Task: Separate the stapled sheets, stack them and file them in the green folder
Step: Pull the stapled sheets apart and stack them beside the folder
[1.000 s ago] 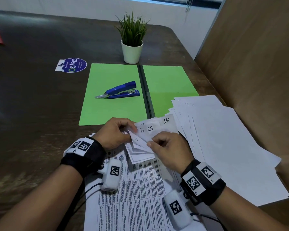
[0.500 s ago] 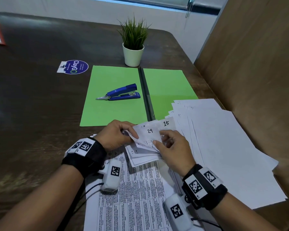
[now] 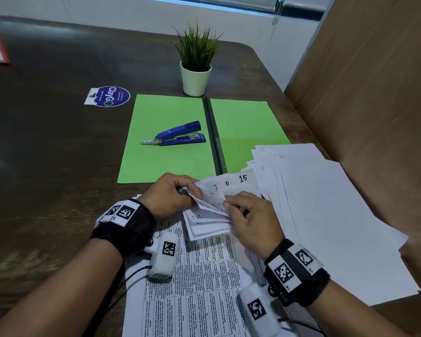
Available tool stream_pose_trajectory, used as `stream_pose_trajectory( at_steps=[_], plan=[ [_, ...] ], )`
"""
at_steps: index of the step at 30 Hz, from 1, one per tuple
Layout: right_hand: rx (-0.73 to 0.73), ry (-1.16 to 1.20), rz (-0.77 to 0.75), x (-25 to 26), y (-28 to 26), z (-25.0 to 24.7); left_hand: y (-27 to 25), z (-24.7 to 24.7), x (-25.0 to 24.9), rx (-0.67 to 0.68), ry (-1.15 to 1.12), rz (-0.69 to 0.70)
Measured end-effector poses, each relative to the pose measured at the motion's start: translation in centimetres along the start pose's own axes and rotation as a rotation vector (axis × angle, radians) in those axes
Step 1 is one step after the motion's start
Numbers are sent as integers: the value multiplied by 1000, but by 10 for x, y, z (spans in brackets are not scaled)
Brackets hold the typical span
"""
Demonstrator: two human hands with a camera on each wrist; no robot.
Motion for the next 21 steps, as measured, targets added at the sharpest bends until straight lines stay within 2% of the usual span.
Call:
stream_pose_trajectory(
  at_steps=[4, 21],
  plan=[
    [-25, 54, 103, -6, 0, 1, 2, 0, 5, -19, -6, -16],
    [130, 171, 111, 17, -6, -3, 1, 0, 4, -33, -40, 1]
  ],
)
Point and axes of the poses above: each hand's wrist, its own y-axis towards the middle knuckle, its own z-axis out of the palm, x = y × z, the point moved 1 cm from there along y, towards the middle knuckle, and after that the axes turned 3 degrees about -y, right-handed, at the moved point
